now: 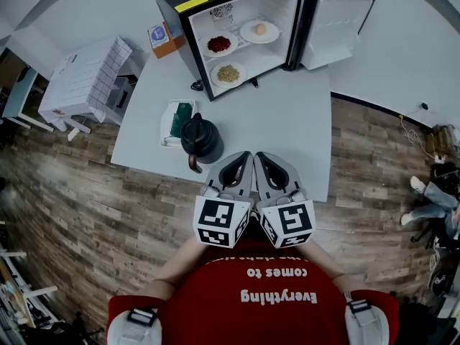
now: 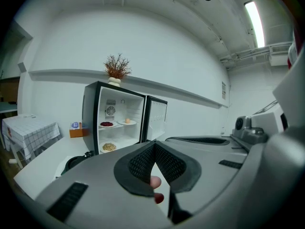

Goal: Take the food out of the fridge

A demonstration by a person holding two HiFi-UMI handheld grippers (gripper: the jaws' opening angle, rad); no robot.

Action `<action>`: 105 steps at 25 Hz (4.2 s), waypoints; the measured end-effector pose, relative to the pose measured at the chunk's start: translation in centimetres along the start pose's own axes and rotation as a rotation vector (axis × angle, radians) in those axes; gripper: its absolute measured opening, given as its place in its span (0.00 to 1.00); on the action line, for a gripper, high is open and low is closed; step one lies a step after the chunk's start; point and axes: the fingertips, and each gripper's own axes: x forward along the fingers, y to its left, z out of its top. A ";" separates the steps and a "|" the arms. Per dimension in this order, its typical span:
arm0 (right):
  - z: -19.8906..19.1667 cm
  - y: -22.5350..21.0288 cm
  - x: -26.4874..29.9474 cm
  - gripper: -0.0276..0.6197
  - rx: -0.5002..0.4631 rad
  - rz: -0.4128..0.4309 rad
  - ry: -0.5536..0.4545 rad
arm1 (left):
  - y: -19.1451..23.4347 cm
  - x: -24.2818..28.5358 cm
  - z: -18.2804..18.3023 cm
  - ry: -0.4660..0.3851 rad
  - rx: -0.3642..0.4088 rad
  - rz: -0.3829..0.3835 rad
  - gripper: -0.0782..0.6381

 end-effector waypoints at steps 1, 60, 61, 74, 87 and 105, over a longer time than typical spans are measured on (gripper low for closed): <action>-0.2 -0.2 0.2 0.06 0.006 0.004 0.005 | 0.1 0.3 -0.1 0.007 -0.001 0.003 0.11; -6.0 -12.1 31.6 0.23 1.098 0.337 0.306 | 14.6 15.1 0.4 0.062 -0.035 0.122 0.11; -5.9 -12.4 32.3 0.23 1.100 0.335 0.303 | 14.6 15.2 0.3 0.065 -0.038 0.118 0.11; -5.3 -14.8 38.4 0.24 1.103 0.267 0.269 | 15.2 16.1 -1.1 0.094 -0.057 0.106 0.11; -5.7 -16.1 41.5 0.23 1.169 0.241 0.267 | 14.8 16.4 -2.2 0.122 -0.052 0.090 0.11; -4.8 -16.4 39.9 0.08 1.313 0.277 0.241 | 14.6 15.0 -1.9 0.122 -0.025 0.110 0.11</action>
